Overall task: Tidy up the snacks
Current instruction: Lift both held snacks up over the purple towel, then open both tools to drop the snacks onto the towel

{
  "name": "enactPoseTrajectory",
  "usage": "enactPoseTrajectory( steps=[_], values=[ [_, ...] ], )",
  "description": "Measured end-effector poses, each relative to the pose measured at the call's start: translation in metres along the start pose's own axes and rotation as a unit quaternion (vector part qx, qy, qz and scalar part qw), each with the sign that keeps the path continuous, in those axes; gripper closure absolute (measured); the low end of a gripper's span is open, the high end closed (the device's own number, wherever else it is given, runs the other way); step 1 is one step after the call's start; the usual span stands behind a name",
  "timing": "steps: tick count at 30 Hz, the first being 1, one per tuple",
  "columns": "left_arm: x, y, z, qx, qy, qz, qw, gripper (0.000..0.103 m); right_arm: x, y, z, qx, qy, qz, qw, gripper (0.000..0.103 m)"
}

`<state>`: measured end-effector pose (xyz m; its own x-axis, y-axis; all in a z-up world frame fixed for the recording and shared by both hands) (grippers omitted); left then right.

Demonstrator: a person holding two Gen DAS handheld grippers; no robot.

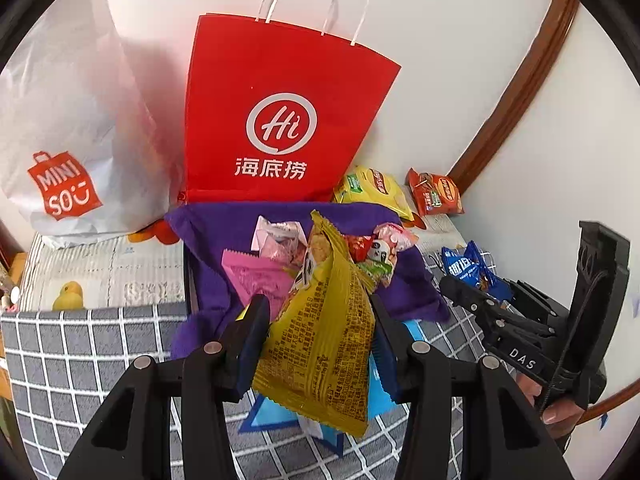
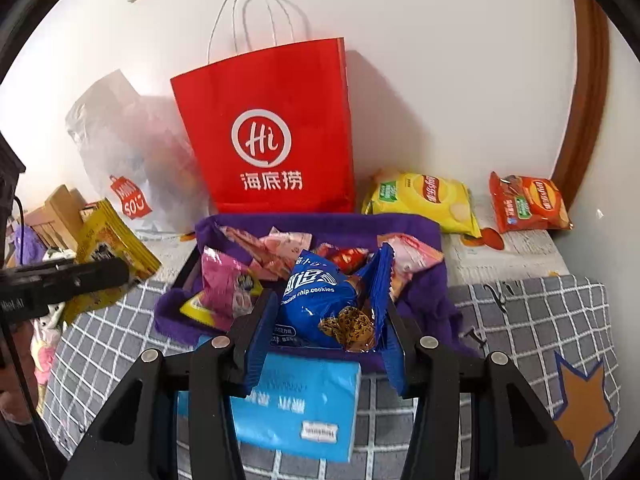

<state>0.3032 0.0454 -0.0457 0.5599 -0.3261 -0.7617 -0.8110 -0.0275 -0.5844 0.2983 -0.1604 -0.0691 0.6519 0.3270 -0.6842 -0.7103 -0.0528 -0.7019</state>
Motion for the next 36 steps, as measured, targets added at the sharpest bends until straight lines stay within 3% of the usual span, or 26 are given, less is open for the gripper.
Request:
enactPoseTrajectory(
  steps=[13,19,23,36],
  values=[
    [0.031,-0.041,0.001,-0.018,0.008,-0.007,0.9998,0.057,0.031,-0.06,0.003,-0.026,-0.01,-0.01,1.0,0.054],
    [0.051,-0.038,0.013,-0.026,-0.001,0.009,0.9996,0.057,0.061,-0.058,-0.002,-0.037,-0.015,-0.001,0.999,0.054],
    [0.06,-0.038,0.023,-0.036,-0.003,0.016,0.9992,0.057,0.083,-0.051,-0.014,-0.03,-0.012,0.027,0.999,0.054],
    [0.083,-0.032,0.034,-0.06,0.009,0.041,0.9973,0.057,0.098,-0.041,-0.046,-0.033,-0.009,0.069,0.997,0.054]
  ],
)
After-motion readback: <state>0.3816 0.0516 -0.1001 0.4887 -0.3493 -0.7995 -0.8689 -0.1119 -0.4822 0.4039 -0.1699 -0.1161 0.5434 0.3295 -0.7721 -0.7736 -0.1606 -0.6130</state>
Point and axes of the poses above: each gripper's, at about its wrist camera, not at the fingertips, and x roughly the way its jaws point, z to its left, y to its underside, the point moved 5 cm from there along x, roughly the way its jaws point, and after that the axes turned 3 degrees about -y, right-handed, at the moved point
